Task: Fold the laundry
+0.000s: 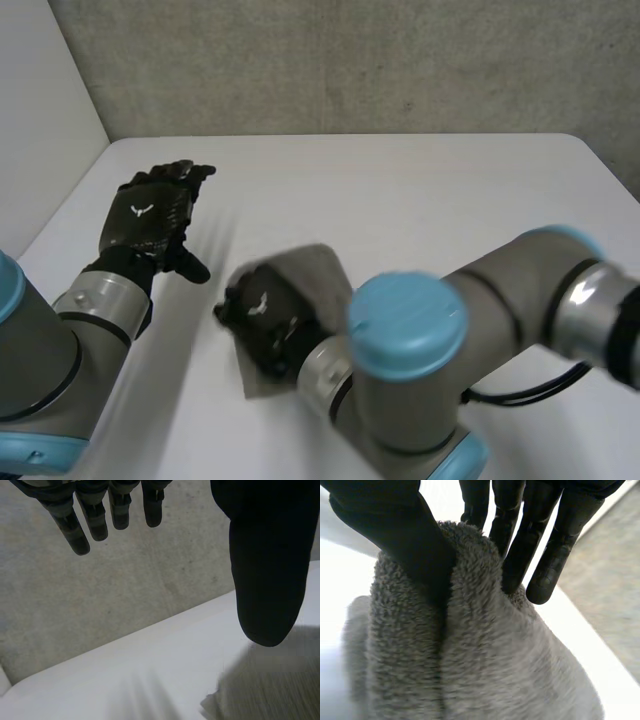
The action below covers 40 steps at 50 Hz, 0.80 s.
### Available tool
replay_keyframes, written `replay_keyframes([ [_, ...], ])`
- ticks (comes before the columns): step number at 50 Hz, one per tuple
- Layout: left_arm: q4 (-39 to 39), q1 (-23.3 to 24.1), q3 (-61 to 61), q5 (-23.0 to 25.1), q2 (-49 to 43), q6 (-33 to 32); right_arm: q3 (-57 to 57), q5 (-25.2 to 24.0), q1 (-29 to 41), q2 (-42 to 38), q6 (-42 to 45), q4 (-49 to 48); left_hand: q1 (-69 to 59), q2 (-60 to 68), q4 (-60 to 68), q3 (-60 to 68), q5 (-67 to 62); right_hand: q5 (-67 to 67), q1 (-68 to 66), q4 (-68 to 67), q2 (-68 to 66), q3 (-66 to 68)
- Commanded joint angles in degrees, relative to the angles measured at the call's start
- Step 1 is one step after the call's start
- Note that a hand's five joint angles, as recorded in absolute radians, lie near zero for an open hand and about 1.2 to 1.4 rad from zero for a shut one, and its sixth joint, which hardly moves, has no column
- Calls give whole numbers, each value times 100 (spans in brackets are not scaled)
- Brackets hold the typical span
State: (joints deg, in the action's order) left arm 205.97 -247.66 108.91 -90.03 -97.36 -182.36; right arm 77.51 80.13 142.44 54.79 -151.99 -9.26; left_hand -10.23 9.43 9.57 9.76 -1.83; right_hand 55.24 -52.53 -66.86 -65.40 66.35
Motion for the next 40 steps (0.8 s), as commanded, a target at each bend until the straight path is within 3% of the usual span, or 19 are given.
replay_keyframes([
  [1,-22,-11,-36,-59,-2,25,168,414,82,311,-286,55,2,77,64,45,162,-5524,4253,5686,5540,-5635],
  [6,-83,50,-193,-41,-20,78,203,872,-662,1023,-1294,91,-32,111,98,79,128,-5524,4253,5686,5540,-5635],
  [9,-223,199,-413,-32,-90,148,177,847,-1129,1270,-2120,423,-32,112,98,80,128,-5524,4253,5686,5540,-5635],
  [12,-837,717,-974,-41,-554,428,-94,462,-1473,1141,-2852,1257,-133,213,199,180,27,-5524,4253,5686,5540,-5635],
  [18,-1727,1062,-1592,-94,-1285,781,-491,-67,-1606,375,-2871,1664,-184,263,250,231,-23,-5524,4253,5686,5540,-5635],
  [20,-2129,1149,-1802,-356,-1758,842,-666,-233,-1615,-28,-2810,1690,-167,246,233,214,-7,-5524,4253,5686,5540,-5635],
  [28,-2210,1167,-1654,-1350,-2121,755,-878,-261,-1606,-723,-2003,1673,-100,179,166,147,60,-5524,4253,5686,5540,-5635],
  [34,-2237,1220,-1451,-1351,-1857,640,-930,-217,-1588,-697,-1606,1664,-66,145,132,113,94,-5524,4253,5686,5540,-5635],
  [40,-2254,1413,-1661,-1333,-945,316,-904,-182,-1623,313,-1887,1348,-49,128,115,96,111,-5524,4253,5686,5540,-5635],
])
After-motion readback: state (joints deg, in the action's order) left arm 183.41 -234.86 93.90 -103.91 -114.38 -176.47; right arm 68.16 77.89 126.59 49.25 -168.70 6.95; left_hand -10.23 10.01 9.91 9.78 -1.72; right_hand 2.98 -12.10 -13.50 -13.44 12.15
